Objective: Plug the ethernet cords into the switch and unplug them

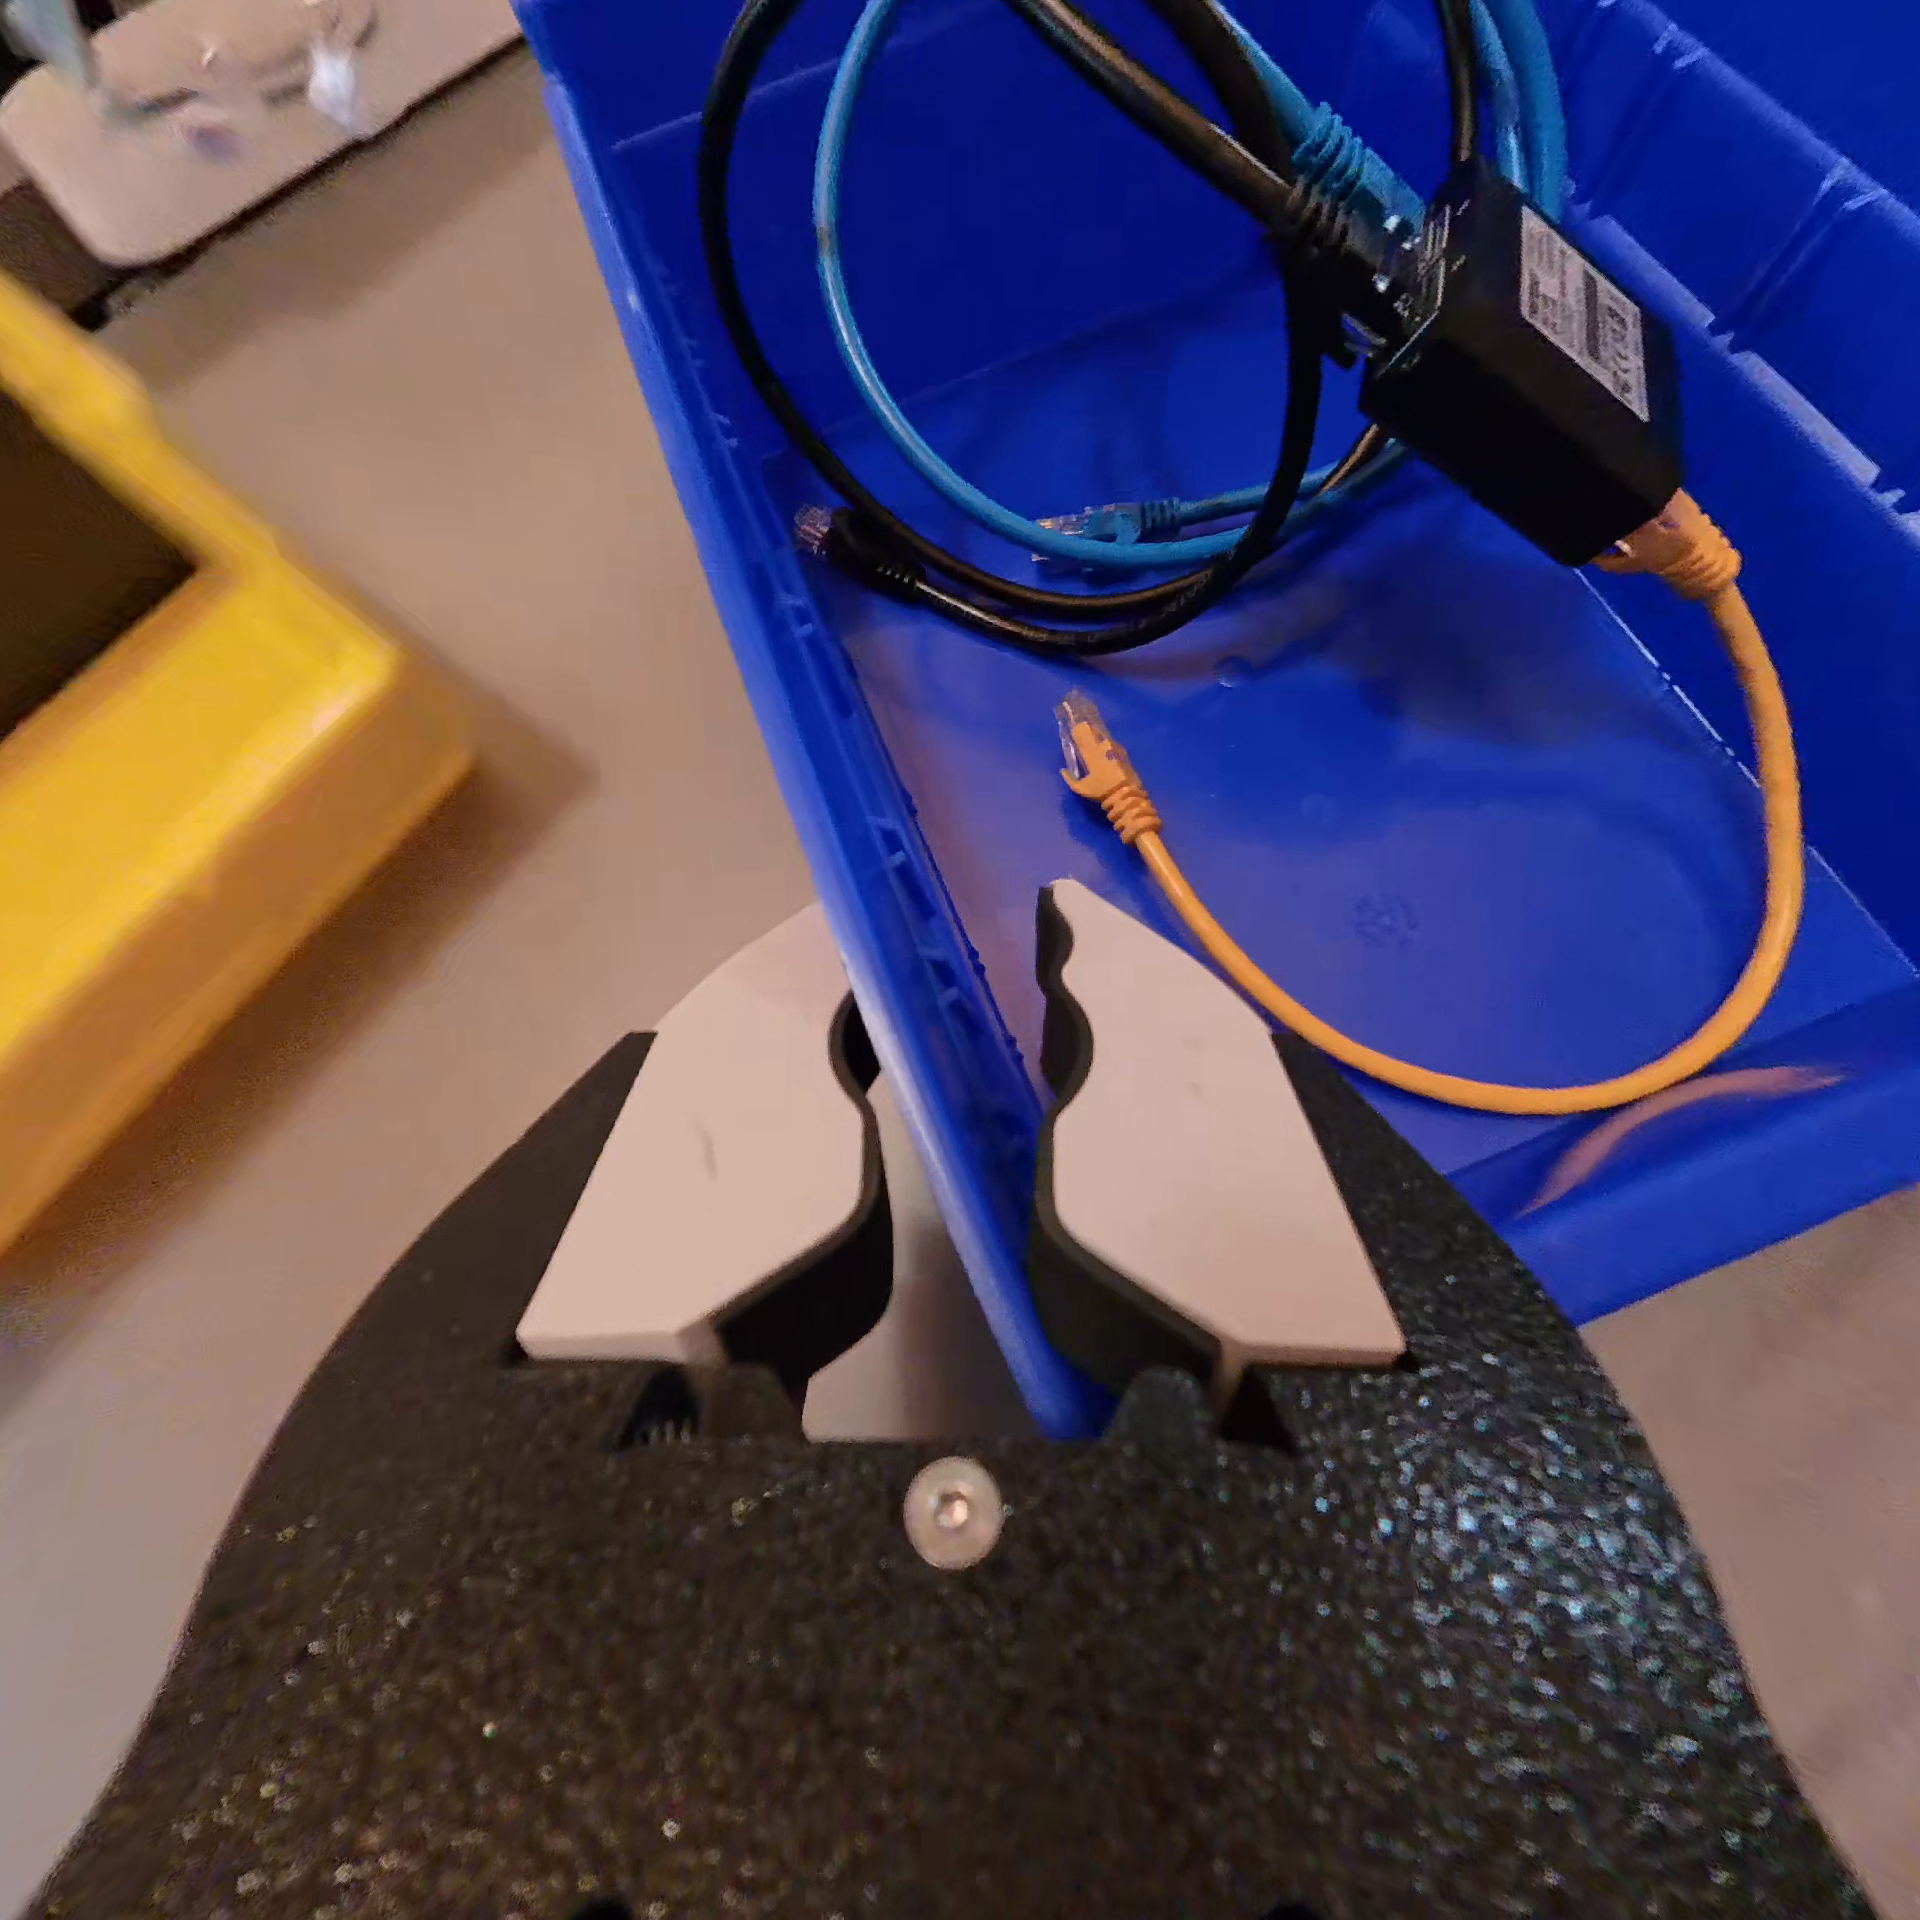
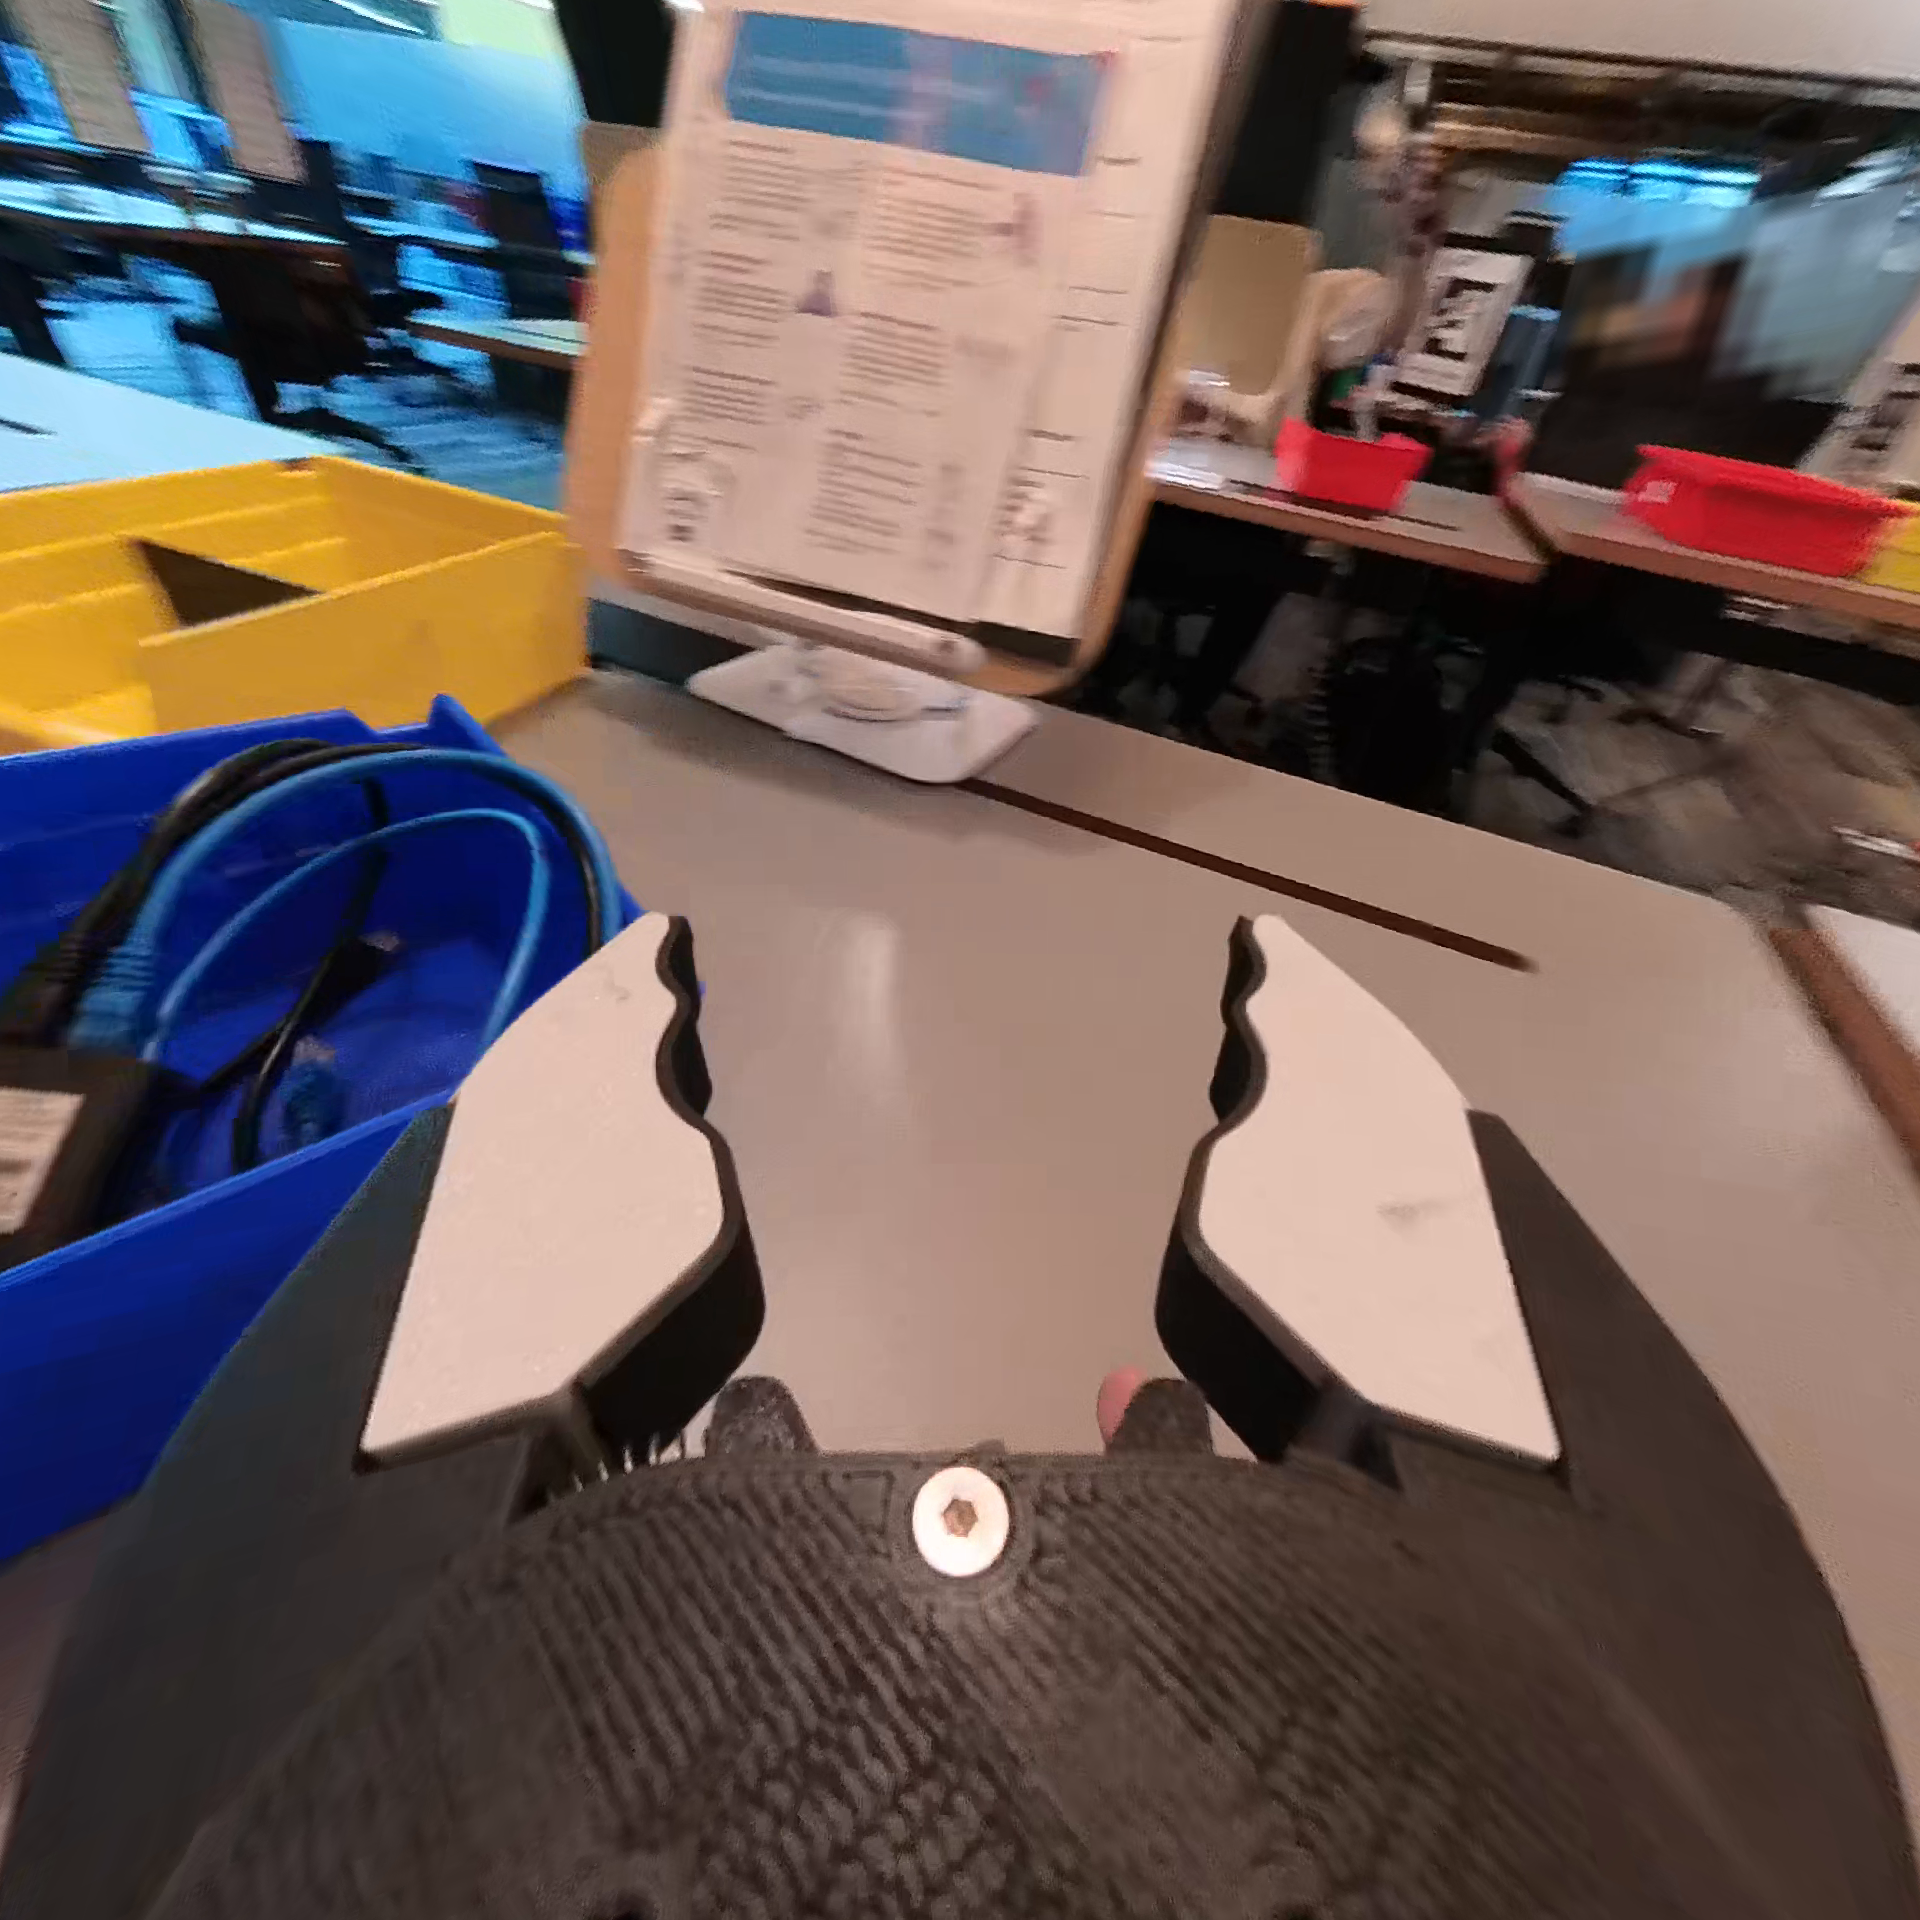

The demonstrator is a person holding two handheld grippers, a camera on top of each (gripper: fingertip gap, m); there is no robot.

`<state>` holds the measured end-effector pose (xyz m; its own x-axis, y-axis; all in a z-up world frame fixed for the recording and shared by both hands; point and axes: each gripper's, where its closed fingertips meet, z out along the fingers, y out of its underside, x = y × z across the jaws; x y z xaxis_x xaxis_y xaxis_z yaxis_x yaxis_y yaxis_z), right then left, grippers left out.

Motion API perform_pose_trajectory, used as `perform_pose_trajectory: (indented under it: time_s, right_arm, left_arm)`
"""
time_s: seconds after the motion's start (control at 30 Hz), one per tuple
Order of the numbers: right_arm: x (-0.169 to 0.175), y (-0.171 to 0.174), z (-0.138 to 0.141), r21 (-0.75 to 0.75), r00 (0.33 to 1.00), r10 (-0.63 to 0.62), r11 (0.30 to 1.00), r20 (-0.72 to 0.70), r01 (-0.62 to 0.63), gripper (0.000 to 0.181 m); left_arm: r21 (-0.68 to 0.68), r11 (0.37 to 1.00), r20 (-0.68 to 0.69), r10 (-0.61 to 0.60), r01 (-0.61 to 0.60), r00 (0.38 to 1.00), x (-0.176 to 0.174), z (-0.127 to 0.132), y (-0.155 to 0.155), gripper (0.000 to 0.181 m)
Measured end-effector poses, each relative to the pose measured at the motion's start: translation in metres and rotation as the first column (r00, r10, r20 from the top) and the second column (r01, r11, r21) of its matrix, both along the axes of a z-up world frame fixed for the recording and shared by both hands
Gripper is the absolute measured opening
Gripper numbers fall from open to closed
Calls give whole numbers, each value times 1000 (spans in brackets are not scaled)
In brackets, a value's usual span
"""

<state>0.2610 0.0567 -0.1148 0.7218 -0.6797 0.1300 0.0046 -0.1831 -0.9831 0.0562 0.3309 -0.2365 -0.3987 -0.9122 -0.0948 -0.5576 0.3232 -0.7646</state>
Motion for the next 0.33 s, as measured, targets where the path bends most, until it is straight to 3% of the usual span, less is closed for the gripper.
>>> perform_pose_trajectory:
  time_s: [0.17,0.33]
  right_arm:
    - [-29,129,-12,15,977,205,979,-64,-204,100]
    - [-49,273,-12,38,940,315,949,-131,-313,105]
  left_arm:
    - [-39,994,-37,105,-106,994,-113,-1,64,25]
    - [-12,957,-87,288,-290,954,-195,-4,121,24]
